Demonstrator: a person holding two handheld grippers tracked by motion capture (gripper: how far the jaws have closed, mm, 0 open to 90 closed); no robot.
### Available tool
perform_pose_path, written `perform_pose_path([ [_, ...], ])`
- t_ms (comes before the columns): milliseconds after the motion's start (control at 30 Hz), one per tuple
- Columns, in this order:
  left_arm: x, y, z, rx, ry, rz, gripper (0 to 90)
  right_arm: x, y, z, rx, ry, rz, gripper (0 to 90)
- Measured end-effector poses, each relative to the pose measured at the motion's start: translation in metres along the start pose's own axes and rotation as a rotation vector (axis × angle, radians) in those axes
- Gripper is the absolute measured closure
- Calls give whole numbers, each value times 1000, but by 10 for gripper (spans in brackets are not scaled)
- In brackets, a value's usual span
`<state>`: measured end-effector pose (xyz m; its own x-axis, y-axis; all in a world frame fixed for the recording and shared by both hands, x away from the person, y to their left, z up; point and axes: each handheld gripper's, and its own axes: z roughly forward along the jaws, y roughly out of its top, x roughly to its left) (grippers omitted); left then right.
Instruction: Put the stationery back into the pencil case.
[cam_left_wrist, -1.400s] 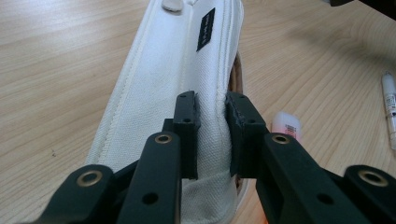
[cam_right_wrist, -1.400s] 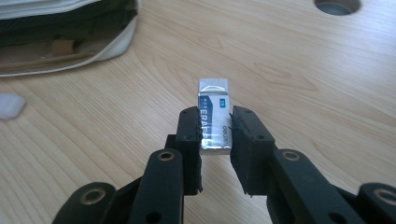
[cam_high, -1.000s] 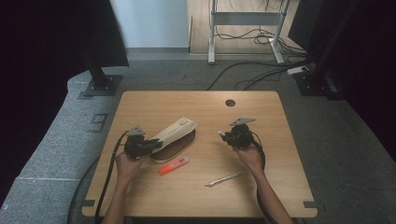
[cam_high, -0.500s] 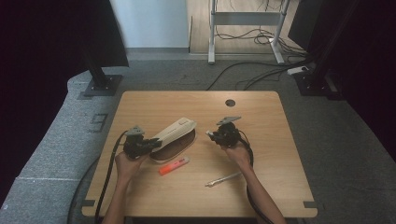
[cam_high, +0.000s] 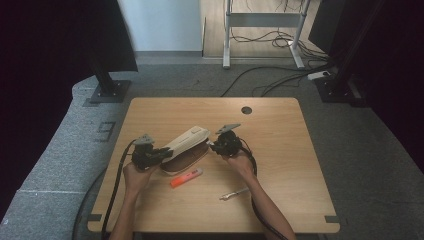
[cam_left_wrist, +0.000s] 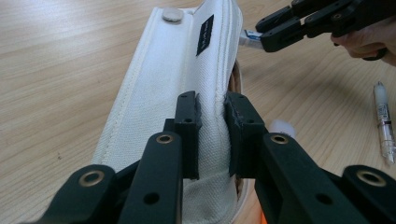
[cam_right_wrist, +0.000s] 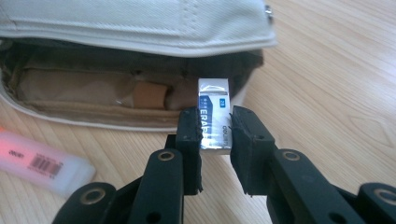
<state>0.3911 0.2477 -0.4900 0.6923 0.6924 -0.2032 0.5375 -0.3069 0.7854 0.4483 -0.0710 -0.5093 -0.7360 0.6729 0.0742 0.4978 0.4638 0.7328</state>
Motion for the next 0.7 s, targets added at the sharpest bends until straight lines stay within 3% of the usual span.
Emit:
perform_pose_path([
  [700, -3, 2, 1, 9, -5, 15, 759, 13, 15, 38, 39, -27, -31, 719],
])
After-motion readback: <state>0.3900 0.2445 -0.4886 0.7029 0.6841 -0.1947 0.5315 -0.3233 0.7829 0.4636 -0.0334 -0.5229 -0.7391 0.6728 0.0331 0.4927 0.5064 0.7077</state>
